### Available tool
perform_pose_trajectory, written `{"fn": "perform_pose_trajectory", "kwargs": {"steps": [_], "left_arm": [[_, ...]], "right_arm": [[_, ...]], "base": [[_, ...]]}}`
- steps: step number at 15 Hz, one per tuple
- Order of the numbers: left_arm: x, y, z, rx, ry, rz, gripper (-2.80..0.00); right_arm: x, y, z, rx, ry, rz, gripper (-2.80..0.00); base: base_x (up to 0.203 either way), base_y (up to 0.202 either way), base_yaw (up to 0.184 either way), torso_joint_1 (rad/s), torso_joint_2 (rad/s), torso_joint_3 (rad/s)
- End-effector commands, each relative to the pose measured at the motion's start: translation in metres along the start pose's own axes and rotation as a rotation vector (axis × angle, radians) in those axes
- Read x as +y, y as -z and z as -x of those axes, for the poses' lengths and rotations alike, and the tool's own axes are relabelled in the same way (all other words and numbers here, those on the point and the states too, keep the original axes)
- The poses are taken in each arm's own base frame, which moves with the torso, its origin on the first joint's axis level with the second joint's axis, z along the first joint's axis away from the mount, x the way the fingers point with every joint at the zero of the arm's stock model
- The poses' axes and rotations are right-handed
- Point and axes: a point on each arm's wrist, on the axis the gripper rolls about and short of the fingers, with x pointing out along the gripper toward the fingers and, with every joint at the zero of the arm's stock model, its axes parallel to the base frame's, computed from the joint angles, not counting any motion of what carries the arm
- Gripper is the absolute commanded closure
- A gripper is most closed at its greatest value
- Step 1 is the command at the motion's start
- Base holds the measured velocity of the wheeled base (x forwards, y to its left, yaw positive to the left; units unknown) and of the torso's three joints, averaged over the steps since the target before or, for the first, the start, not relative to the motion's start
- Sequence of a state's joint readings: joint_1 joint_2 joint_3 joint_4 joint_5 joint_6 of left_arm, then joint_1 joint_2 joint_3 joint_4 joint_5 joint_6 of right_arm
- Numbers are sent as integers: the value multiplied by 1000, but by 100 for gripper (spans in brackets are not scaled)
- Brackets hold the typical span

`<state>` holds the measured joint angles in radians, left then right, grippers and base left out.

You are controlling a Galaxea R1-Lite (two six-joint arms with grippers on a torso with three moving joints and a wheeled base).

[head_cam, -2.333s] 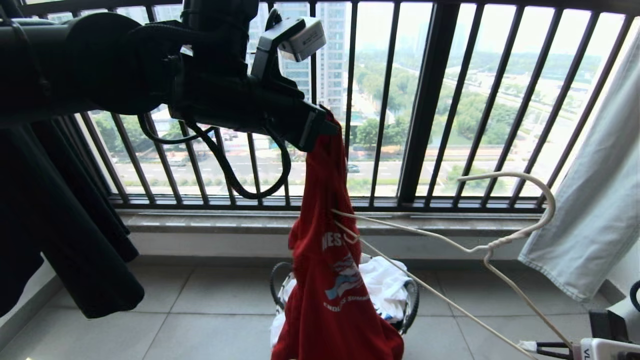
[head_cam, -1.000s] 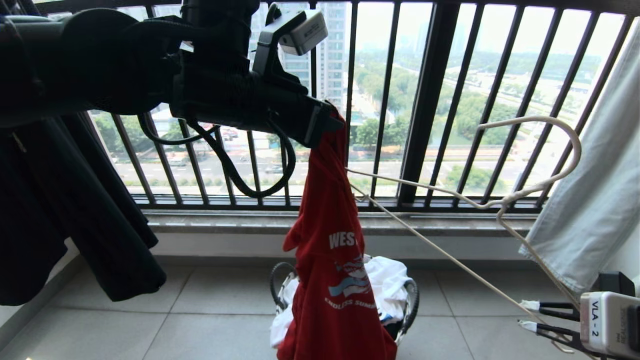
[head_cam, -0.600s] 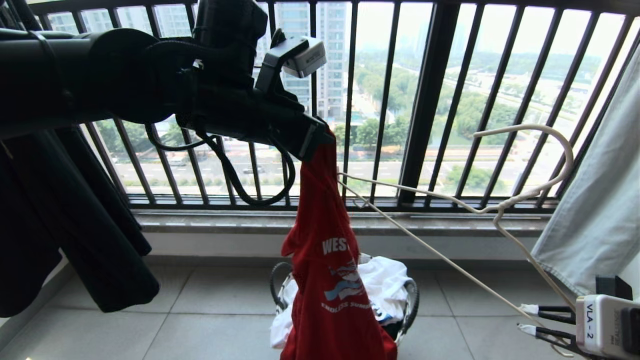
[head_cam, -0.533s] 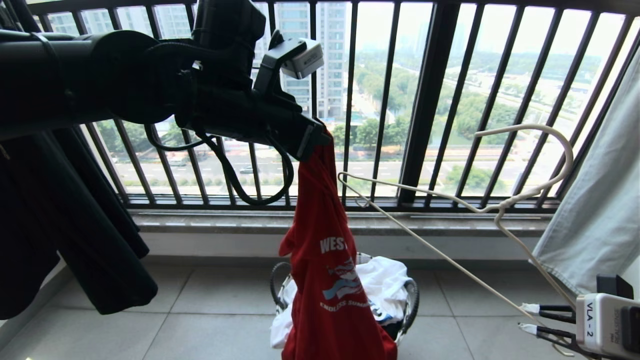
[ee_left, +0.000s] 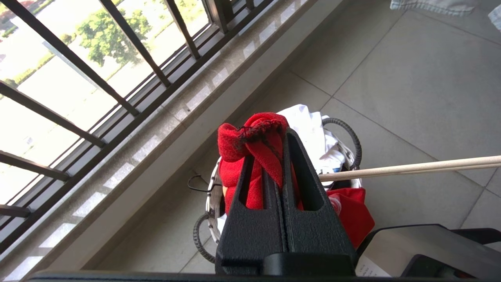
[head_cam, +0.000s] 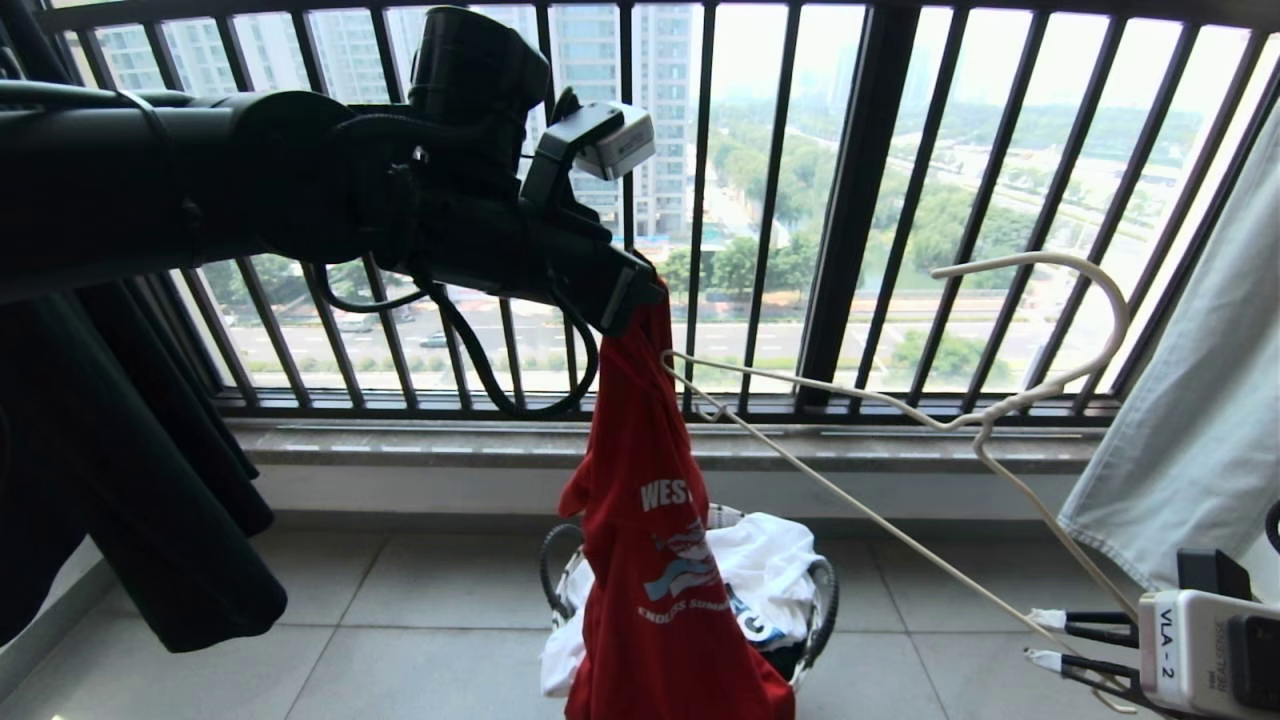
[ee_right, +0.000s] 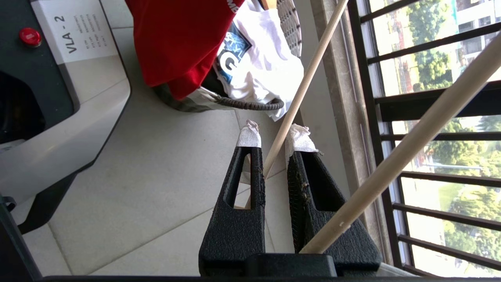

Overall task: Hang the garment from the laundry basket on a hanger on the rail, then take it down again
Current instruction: Hang the clothes on the clothes rack

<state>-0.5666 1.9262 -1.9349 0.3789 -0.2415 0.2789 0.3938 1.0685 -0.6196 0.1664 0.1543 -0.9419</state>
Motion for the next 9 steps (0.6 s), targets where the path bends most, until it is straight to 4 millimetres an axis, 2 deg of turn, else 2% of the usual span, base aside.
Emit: {"fn": "perform_pose_trajectory", "kwargs": {"steps": [1,6,9], "left_arm": [[-3,0,-1,2,13,-4,0],[-10,3,2,15,48,-3,0],[-14,1,0,-3,99,-6,0]], "right_arm": [[0,0,-2,4,-10,6,0],[-7,-4,-6,-4,3,7,0],[0,-3,-13,1,-44,36,0]], "base": [[0,0,0,0,0,0],[0,0,0,0,0,0],[0,0,0,0,0,0]]}}
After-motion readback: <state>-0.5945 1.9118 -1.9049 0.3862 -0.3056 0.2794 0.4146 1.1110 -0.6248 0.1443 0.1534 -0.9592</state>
